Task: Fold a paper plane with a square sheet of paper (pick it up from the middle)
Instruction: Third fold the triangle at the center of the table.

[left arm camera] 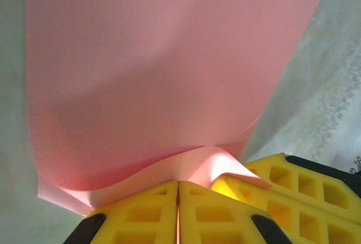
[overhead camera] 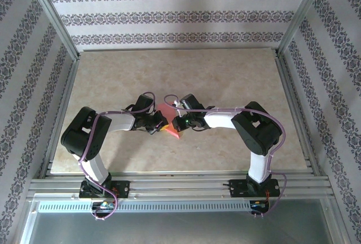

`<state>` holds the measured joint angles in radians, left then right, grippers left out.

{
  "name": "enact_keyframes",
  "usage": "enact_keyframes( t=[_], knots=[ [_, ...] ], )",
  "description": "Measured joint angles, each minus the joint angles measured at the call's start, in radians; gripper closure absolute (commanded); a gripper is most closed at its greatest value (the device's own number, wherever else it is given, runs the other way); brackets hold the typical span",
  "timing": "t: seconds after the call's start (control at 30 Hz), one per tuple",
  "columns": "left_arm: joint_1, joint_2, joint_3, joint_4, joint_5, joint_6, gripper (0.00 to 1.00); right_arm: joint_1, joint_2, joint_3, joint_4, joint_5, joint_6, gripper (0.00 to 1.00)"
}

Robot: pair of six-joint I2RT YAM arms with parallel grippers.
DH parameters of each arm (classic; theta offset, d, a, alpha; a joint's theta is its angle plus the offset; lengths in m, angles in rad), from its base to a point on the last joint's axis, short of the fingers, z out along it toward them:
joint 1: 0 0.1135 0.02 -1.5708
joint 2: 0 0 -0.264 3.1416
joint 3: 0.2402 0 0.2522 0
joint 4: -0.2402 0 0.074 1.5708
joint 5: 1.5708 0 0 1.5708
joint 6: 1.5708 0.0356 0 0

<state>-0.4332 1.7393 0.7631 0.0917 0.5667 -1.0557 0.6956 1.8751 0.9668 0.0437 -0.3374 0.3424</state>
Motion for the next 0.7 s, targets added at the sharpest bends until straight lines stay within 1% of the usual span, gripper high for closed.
enact_keyframes(
  t=[0.7],
  knots=[
    [-0.006, -0.026, 0.001, -0.055, -0.05, 0.0, 0.9, 0.0, 0.007, 0.007, 0.0, 0.0, 0.0, 0.93]
  ],
)
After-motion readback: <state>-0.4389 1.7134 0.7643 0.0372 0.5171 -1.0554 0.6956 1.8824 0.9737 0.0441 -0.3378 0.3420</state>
